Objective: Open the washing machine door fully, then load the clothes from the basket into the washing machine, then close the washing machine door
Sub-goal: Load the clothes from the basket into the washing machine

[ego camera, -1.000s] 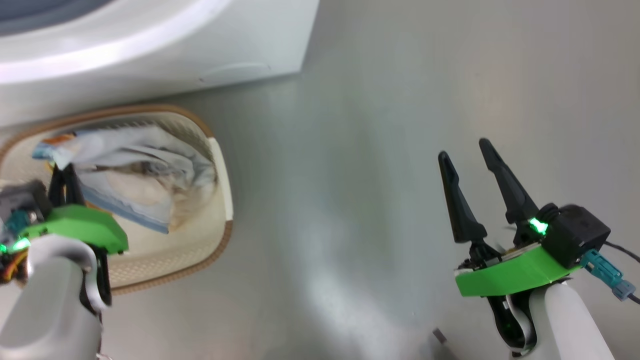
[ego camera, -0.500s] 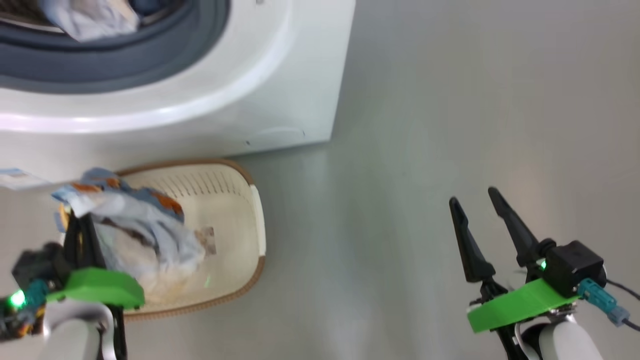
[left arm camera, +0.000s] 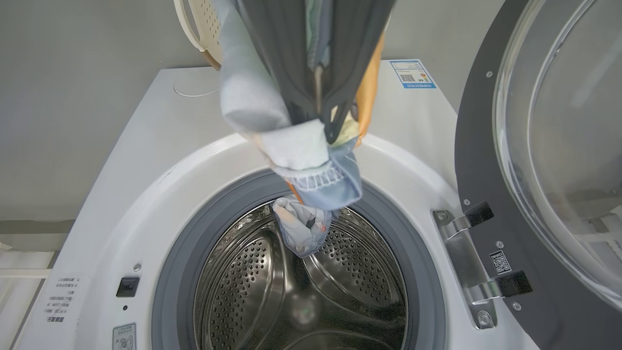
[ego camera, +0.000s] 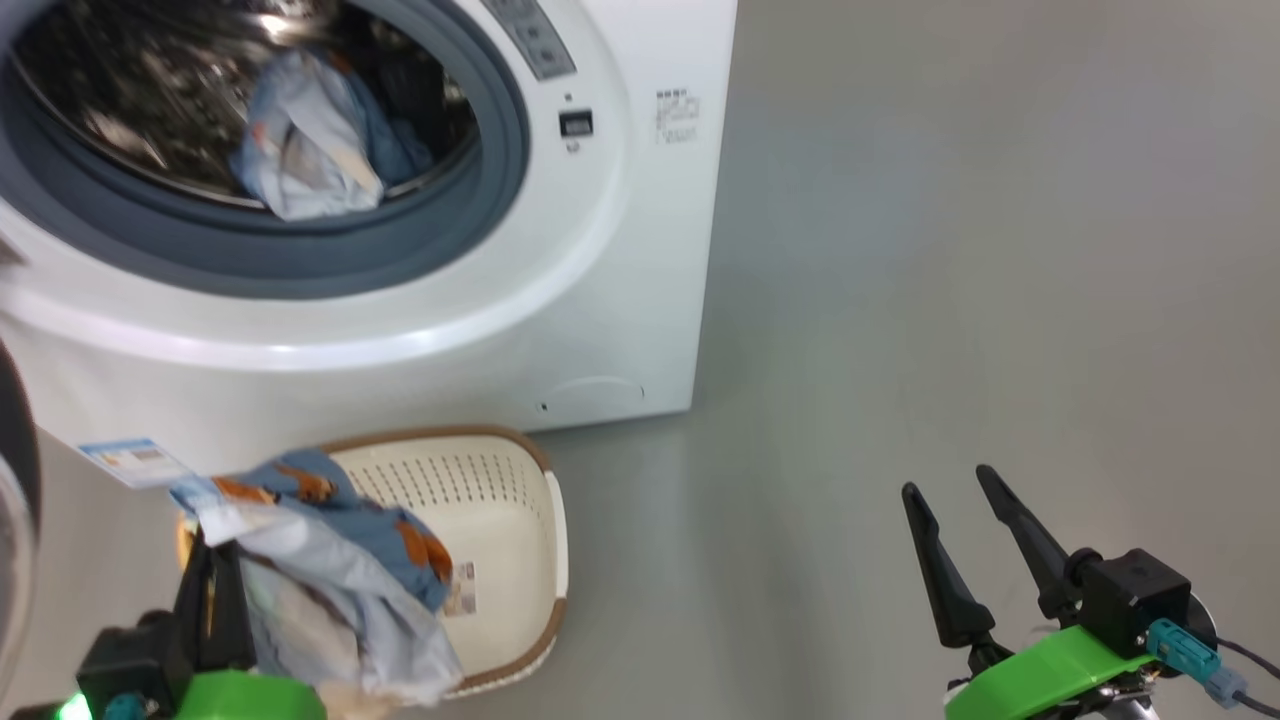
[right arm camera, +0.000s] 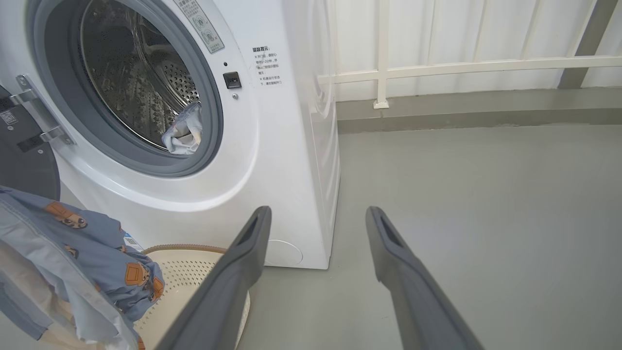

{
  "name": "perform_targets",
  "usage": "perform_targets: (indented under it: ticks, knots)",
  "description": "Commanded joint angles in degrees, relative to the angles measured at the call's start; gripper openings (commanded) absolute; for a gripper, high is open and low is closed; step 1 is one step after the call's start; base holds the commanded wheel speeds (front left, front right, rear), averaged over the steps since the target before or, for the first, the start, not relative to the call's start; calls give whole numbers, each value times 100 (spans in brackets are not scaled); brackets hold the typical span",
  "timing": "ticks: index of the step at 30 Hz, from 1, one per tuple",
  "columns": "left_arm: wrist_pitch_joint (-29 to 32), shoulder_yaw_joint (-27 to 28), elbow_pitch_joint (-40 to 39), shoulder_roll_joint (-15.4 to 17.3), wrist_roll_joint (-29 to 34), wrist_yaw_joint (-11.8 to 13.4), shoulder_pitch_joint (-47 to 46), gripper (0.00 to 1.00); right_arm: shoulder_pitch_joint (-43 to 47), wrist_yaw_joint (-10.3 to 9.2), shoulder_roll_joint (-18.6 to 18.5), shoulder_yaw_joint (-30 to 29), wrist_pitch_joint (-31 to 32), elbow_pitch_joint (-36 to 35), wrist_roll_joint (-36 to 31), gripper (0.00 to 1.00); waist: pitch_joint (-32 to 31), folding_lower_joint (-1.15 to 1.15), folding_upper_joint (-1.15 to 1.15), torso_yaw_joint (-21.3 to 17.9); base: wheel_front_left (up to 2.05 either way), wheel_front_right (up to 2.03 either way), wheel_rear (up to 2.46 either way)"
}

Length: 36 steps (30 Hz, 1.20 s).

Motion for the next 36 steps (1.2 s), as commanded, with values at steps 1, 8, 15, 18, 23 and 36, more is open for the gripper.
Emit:
perform_targets:
  ticks: [1,8,15,18,23,36]
  knots:
    - [48,178,-274,190,84,90,21,0,36,9,-3,99,24,-200,-21,100,-359,0,0,93,0,0,0]
    - [314,49,-715,277,132,162,466,0,239,9,-3,68,173,-331,-50,100,-649,0,0,110,0,0,0]
    - [458,-31,-969,287,132,224,709,0,386,9,-3,61,251,-417,-27,100,-782,0,0,113,0,0,0]
    - [495,-51,-1036,299,124,234,759,0,419,9,-3,56,263,-438,-14,100,-811,0,0,111,0,0,0]
    - [533,-89,-1088,303,108,238,784,0,438,9,-3,45,268,-450,-8,100,-838,0,0,106,0,0,0]
    - [537,-139,-1016,312,57,252,797,0,468,9,-3,55,276,-452,22,100,-878,0,0,112,0,0,0]
